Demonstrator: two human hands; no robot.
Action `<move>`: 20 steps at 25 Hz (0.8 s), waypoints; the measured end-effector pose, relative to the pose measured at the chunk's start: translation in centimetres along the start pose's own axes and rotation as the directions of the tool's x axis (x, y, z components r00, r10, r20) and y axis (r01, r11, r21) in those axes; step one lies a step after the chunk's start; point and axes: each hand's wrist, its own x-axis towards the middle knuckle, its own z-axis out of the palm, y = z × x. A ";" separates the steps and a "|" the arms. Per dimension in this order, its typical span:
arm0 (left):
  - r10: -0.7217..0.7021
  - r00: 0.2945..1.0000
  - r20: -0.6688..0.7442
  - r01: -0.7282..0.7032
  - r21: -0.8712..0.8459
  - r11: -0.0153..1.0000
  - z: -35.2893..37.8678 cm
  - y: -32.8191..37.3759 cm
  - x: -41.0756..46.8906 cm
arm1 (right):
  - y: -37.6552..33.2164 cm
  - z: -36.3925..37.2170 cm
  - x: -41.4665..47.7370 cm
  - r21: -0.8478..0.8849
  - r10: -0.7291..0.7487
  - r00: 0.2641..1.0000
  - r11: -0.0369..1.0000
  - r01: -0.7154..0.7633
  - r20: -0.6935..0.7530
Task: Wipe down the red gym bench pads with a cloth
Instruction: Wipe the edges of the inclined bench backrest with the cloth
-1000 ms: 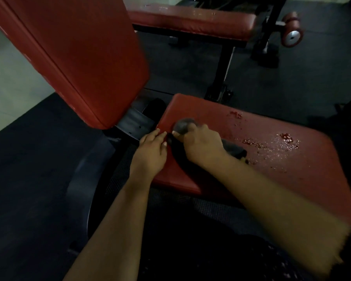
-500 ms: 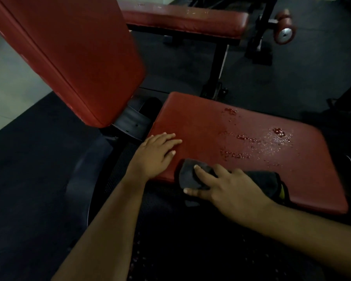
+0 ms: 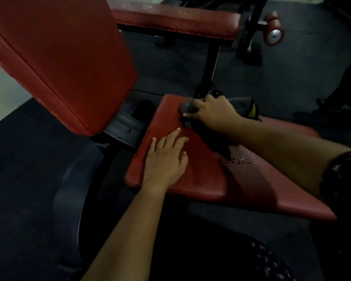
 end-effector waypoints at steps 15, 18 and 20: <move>0.011 1.000 0.005 -0.011 -0.023 1.000 0.4 -0.4 0.9 | 1.5 0.5 2.1 0.427 0.342 0.886 0.783 -0.453 0.314; 0.016 1.000 -0.014 -0.016 -0.027 0.999 0.5 -0.5 1.0 | -0.8 -1.1 -3.2 0.441 0.209 0.940 0.841 -0.314 0.271; 0.028 0.999 -0.038 -0.029 -0.034 0.999 0.2 -0.6 1.0 | -2.6 -2.0 -7.5 0.423 0.167 0.954 0.867 -0.263 0.250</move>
